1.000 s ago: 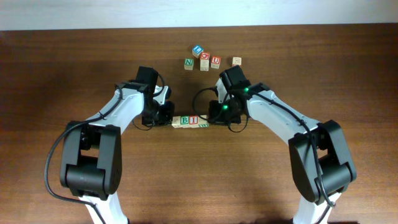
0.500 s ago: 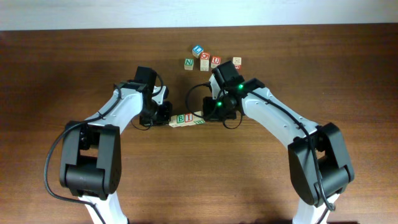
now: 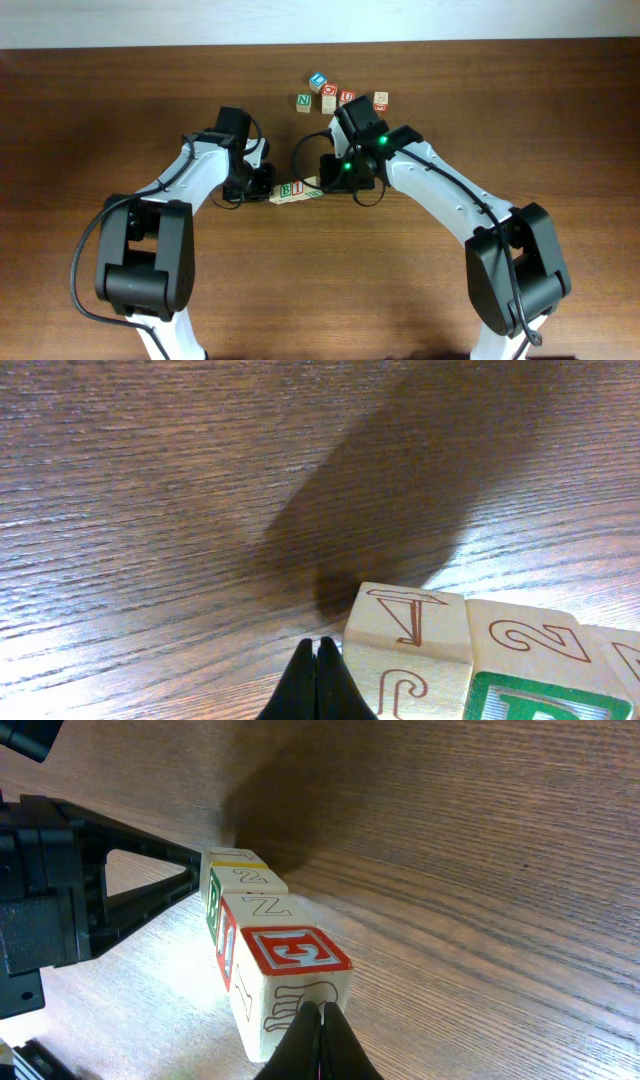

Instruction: Rotate 4 blocks

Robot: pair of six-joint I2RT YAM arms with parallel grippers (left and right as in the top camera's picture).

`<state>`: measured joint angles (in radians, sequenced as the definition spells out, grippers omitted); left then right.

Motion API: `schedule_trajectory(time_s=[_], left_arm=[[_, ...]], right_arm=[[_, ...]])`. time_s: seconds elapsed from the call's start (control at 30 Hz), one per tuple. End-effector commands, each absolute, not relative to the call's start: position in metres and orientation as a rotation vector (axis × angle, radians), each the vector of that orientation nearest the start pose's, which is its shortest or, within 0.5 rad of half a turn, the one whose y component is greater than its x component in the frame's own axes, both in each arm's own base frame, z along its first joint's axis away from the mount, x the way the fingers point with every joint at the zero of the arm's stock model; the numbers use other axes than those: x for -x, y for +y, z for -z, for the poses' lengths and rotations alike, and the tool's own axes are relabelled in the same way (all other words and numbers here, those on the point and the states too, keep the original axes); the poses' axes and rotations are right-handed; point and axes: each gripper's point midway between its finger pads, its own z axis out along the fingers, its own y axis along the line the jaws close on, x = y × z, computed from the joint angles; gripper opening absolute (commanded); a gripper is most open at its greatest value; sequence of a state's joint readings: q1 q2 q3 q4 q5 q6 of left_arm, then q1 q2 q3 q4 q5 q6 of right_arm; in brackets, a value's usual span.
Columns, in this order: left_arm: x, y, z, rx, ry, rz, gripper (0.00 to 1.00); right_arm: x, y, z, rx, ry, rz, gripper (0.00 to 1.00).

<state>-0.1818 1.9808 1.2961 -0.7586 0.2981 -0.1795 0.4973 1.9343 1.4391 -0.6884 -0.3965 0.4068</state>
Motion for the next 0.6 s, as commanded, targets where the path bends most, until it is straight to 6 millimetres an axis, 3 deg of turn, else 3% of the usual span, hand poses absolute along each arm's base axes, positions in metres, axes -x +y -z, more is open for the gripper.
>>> schedule_trajectory(time_s=[0.0, 0.57], left_arm=[[-0.3609, -0.1581, -0.024, -0.117, 3.007, 0.744, 0.0], [-0.3574, -0.1573, -0.0236, -0.112, 3.023, 0.743, 0.0]], right_arm=[[-0.3492, 0.3085, -0.1056, 0.377, 2.795, -0.917, 0.04], [-0.3547, 0.3097, -0.112, 0.376, 2.776, -0.907, 0.04]])
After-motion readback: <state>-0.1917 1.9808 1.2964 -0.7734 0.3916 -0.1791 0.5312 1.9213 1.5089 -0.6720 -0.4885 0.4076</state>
